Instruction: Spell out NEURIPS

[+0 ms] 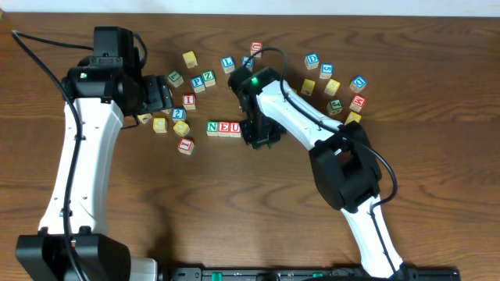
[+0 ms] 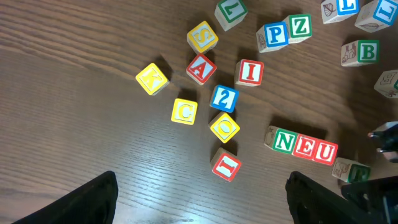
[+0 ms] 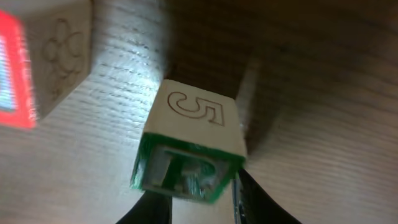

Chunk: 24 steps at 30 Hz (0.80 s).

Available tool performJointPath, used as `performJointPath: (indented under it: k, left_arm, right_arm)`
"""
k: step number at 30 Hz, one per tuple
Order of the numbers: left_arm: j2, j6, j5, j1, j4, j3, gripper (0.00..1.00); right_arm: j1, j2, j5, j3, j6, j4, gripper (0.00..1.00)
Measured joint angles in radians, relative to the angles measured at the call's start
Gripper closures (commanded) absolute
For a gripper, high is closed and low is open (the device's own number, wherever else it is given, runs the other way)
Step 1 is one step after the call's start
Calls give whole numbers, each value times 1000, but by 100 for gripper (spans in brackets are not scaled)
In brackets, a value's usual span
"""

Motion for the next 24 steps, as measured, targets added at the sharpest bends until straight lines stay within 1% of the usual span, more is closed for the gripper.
performJointPath:
  k: [12, 24]
  left_arm:
    - [0, 0, 0, 0, 0, 0, 15]
    - [0, 0, 0, 0, 0, 0, 14]
  right_arm:
    - [1, 0, -2, -20, 0, 92, 75]
    - [15, -1, 4, -20, 0, 138, 75]
